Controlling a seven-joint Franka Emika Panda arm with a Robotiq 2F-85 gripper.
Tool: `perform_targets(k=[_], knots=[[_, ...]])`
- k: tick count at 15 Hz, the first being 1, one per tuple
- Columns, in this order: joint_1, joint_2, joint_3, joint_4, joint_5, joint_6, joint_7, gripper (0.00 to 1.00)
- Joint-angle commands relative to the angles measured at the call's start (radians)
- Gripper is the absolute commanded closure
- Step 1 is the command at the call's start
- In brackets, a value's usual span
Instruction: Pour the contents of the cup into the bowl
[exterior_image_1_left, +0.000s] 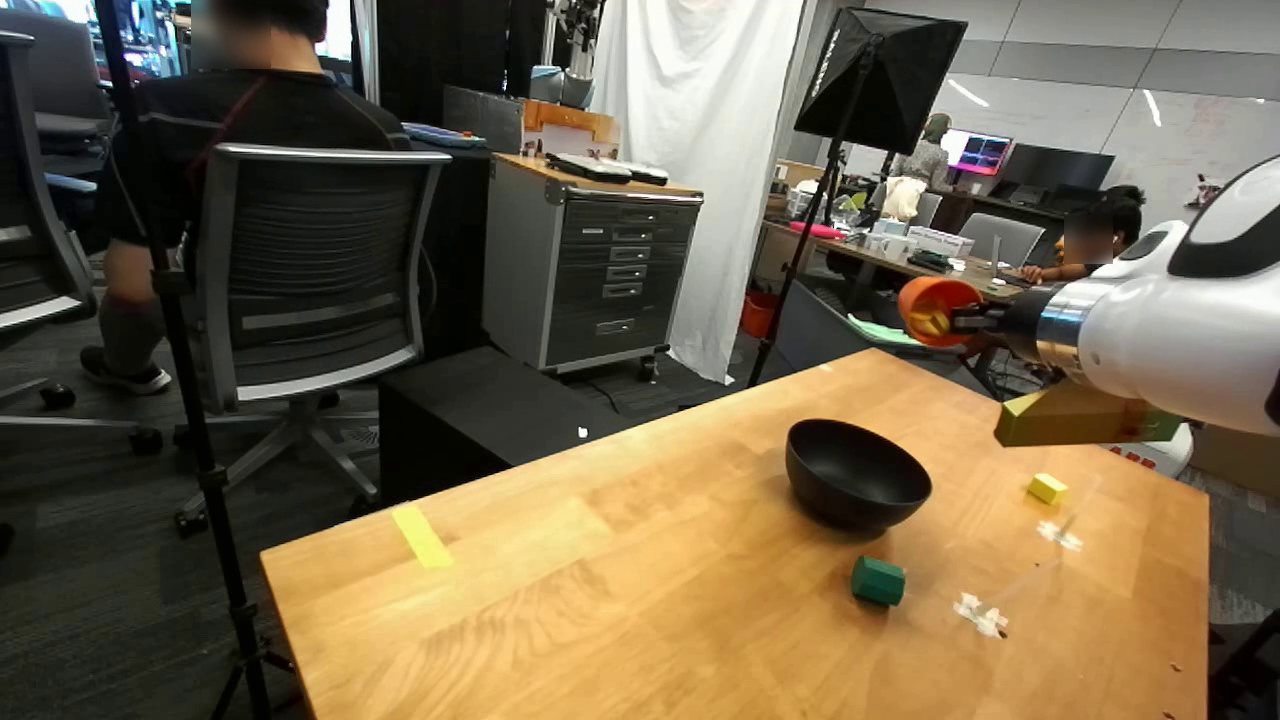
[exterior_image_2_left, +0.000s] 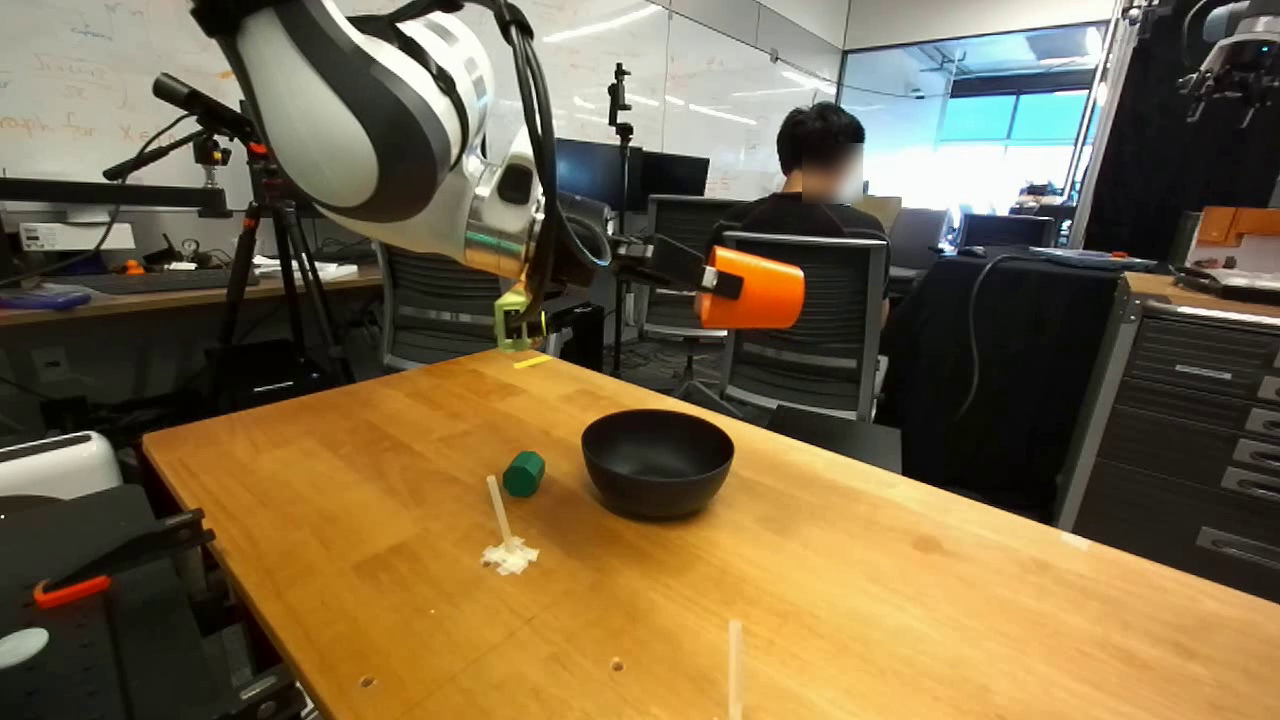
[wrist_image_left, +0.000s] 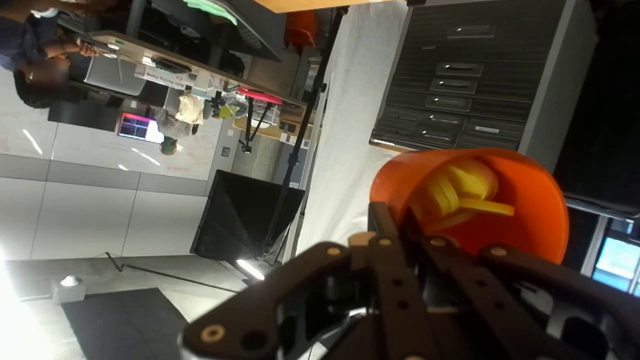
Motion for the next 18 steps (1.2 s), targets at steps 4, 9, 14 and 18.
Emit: perform_targets(k=[4, 9, 14, 18], knots=[[-0.012, -0.035, 0.03, -0.031, -0.058, -0.08, -0.026, 0.98], [-0.013, -0.034, 0.03, -0.033, -0.079, -0.081, -0.049, 0.98], [-0.013, -0.034, 0.03, -0.034, -0.082, -0.076, -0.095, 0.98], [-0.014, -0.034, 0.03, -0.034, -0.08, -0.074, -0.117, 0.98]])
